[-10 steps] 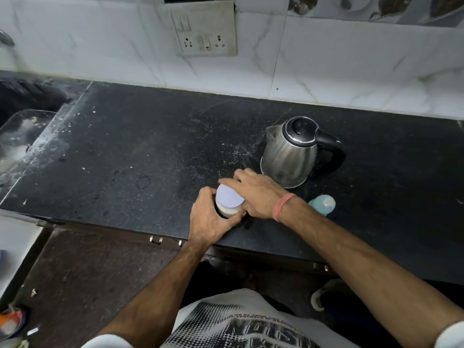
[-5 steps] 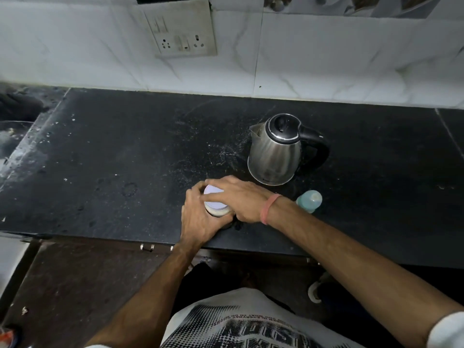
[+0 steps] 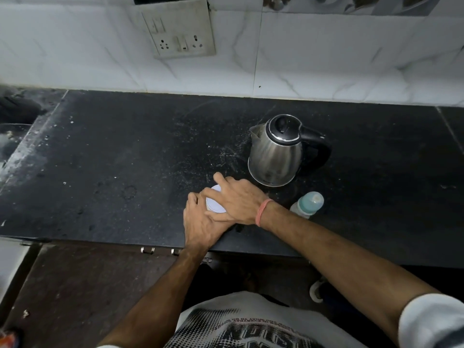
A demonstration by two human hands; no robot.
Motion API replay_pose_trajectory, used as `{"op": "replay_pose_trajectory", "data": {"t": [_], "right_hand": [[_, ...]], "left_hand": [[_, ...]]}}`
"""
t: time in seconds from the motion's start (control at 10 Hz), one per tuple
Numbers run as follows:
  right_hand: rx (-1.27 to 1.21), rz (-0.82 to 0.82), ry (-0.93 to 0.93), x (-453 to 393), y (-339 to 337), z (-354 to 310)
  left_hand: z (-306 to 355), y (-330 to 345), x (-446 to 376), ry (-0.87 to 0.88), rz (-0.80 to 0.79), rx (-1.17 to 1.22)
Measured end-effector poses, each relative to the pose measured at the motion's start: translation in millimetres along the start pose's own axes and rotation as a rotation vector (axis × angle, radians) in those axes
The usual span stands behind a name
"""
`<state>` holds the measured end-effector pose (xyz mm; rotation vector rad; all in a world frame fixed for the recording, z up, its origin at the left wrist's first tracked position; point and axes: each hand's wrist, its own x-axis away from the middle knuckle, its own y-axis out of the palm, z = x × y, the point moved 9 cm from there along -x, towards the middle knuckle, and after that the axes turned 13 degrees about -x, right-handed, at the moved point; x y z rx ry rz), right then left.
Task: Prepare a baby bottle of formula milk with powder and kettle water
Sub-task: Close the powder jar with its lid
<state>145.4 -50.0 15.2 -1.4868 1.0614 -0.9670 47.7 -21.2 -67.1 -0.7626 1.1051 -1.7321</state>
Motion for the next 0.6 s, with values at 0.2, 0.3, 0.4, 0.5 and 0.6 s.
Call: {"op": "replay_pose_trajectory", "data": {"t": [0.2,0.3,0.4,0.5,0.6], "right_hand": [[0.003,0.142,0.096,1.2,1.6,-1.7],[-0.045,0.150,0.152,1.6,2.2,-1.8],[-0.129,0.178,0.191,4.1,1.4,2.3],[-0.237,0.189,0.231,10.8,-0.9,8.1],[-0.430,0.265,0.353,29.7,-6.2,27.3]], "left_hand": [[-4.5,-1.3,2.1,-0.038,0.036,0.006],[-4.8,-3.3,3.0,-0.036,0.062,-0.004],[-3.9,-0.5,5.8,-0.054,0.050,0.011],[-5.5,-2.0,12.1,-0.018,0.041,0.086],[-7.0,-21.3,25.4,0.138,0.093,0.184]]}}
